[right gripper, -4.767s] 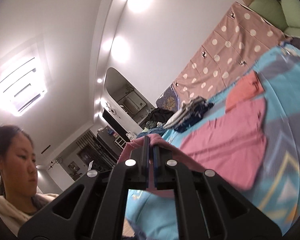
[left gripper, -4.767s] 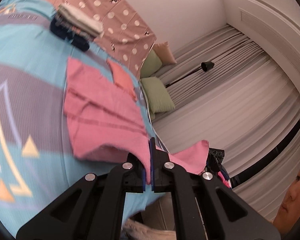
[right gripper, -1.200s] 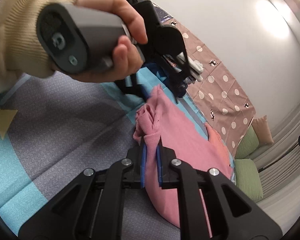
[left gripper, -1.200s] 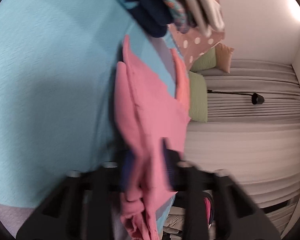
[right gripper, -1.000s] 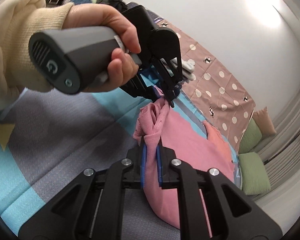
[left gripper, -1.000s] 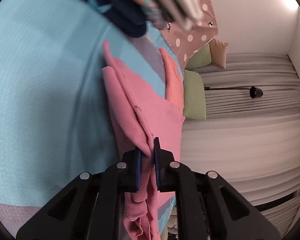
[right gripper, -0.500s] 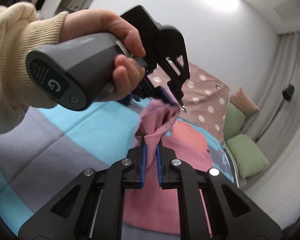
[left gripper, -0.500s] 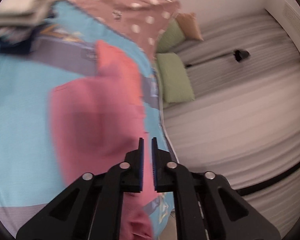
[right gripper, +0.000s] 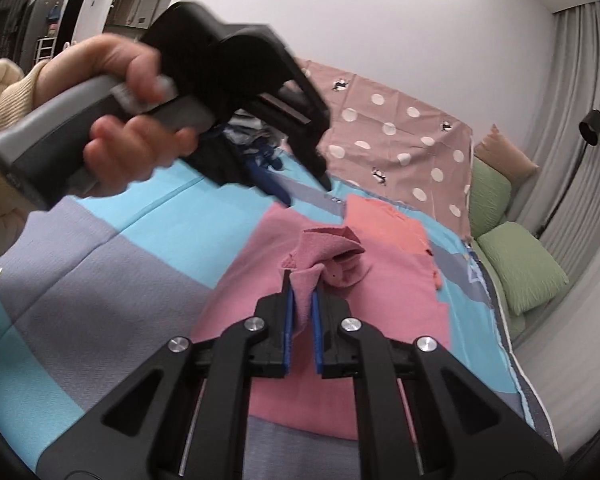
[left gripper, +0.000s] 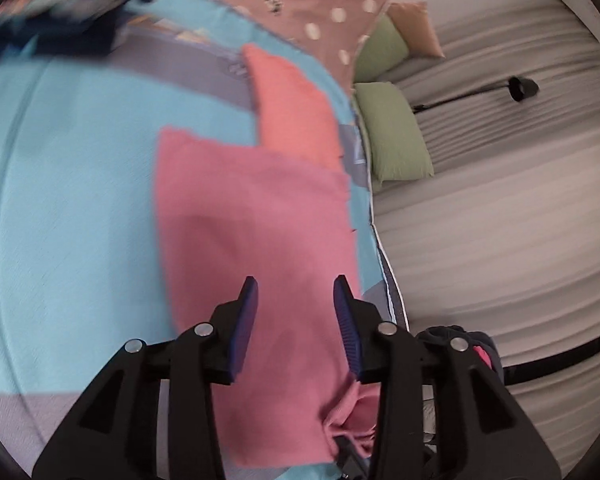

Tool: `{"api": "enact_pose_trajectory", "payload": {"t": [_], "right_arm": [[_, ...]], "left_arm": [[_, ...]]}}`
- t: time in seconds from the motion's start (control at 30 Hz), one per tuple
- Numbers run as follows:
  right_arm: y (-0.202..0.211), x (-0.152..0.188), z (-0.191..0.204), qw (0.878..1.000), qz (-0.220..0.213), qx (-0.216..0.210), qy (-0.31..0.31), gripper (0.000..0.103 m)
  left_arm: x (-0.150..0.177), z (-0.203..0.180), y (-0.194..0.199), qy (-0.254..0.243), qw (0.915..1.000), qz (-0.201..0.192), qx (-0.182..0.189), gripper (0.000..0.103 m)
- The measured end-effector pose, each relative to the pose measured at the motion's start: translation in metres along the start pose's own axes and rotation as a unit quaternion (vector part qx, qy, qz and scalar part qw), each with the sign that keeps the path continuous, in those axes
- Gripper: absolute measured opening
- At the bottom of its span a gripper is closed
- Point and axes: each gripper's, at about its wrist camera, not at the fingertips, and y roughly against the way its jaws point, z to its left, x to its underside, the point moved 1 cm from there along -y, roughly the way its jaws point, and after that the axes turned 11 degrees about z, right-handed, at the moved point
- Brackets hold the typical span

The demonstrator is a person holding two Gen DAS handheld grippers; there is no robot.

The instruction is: Fold small clothes

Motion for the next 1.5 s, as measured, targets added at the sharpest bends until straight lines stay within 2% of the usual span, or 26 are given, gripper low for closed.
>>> {"api": "enact_pose_trajectory", "payload": {"t": [0.07,0.17,0.3,0.4,0.53,0.57,0.63,0.67,0.7,0.73,0.77,0.8,0.87,0.9,0.93,0.97,1.0,1.03,1.1,1.13,1.27,1.33,1.37,1.4,1.5], "right_arm": [[0.002,-0.003,0.016,1.0,-0.002,-0.005,0.025,0.008],[-0.001,-0.014,0.054,0.995,-0.01,0.001,0.095,0.008],[-0.004,-0.029,0.106,0.983,-0.016,-0.013,0.184,0.008],[-0.016,-0.031,0.15,0.964,0.001,-0.01,0.265,0.008],[-0.04,-0.011,0.195,0.933,0.04,0.017,0.358,0.009],[-0.043,-0.005,0.2,0.927,0.044,0.026,0.372,0.01],[-0.042,0.002,0.208,0.921,0.041,0.042,0.385,0.015],[-0.04,0.002,0.207,0.923,0.041,0.04,0.381,0.017],[-0.034,0.002,0.203,0.928,0.046,0.027,0.369,0.027],[-0.024,0.0,0.192,0.938,0.047,0.006,0.342,0.049],[-0.015,-0.003,0.183,0.948,0.047,-0.018,0.314,0.061],[-0.004,-0.006,0.169,0.957,0.049,-0.051,0.28,0.073],[0.007,-0.015,0.12,0.974,0.081,-0.142,0.156,0.073],[0.008,-0.018,0.103,0.975,0.098,-0.169,0.103,0.073],[0.001,-0.02,0.072,0.97,0.125,-0.206,0.019,0.073],[-0.009,-0.018,0.045,0.959,0.148,-0.236,-0.055,0.073],[-0.021,-0.012,0.016,0.938,0.171,-0.267,-0.138,0.073],[-0.035,-0.005,-0.013,0.907,0.186,-0.305,-0.224,0.073],[-0.063,0.006,-0.053,0.846,0.202,-0.36,-0.338,0.069],[-0.074,0.009,-0.065,0.825,0.21,-0.367,-0.376,0.064],[-0.125,0.016,-0.086,0.754,0.264,-0.378,-0.469,0.063],[-0.151,0.017,-0.089,0.711,0.294,-0.39,-0.506,0.063],[-0.158,0.015,-0.089,0.705,0.298,-0.391,-0.512,0.064],[-0.161,0.011,-0.088,0.704,0.3,-0.39,-0.512,0.066],[-0.162,-0.005,-0.084,0.714,0.292,-0.388,-0.504,0.069]], "left_arm": [[0.005,0.017,0.012,0.017,0.9998,-0.007,0.003,0.04],[0.01,0.033,0.037,0.02,0.9993,-0.031,0.001,0.047],[0.021,0.059,0.075,0.01,0.9977,-0.064,-0.018,0.054],[0.028,0.088,0.089,0.024,0.9977,-0.061,-0.019,0.054],[0.037,0.137,0.093,0.05,0.998,-0.035,-0.014,0.055],[0.039,0.148,0.093,0.056,0.9979,-0.03,-0.015,0.055],[0.043,0.166,0.091,0.064,0.9977,-0.02,0.008,0.055],[0.043,0.17,0.089,0.063,0.9975,-0.019,0.026,0.055],[0.042,0.17,0.088,0.06,0.9974,-0.017,0.035,0.055],[0.04,0.169,0.087,0.054,0.9976,-0.014,0.039,0.056],[0.039,0.167,0.085,0.047,0.9979,-0.01,0.044,0.062],[0.037,0.165,0.083,0.038,0.998,-0.008,0.05,0.064],[0.034,0.157,0.076,0.017,0.998,0.01,0.06,0.064],[0.033,0.152,0.071,0.009,0.9978,0.02,0.062,0.064],[0.033,0.148,0.066,0.001,0.9977,0.029,0.062,0.064],[0.033,0.144,0.061,-0.009,0.9975,0.038,0.059,0.064],[0.032,0.139,0.056,-0.022,0.9973,0.047,0.052,0.064],[0.033,0.135,0.053,-0.034,0.9971,0.052,0.045,0.064],[0.033,0.126,0.047,-0.056,0.9962,0.06,0.031,0.064],[0.034,0.12,0.045,-0.069,0.9954,0.062,0.025,0.064],[0.039,0.101,0.041,-0.115,0.9914,0.063,0.002,0.064],[0.041,0.097,0.041,-0.13,0.9894,0.065,-0.006,0.064],[0.04,0.096,0.04,-0.135,0.9886,0.065,-0.011,0.064],[0.041,0.093,0.041,-0.144,0.9871,0.067,-0.019,0.064],[0.043,0.083,0.04,-0.172,0.9818,0.065,-0.048,0.064]]}}
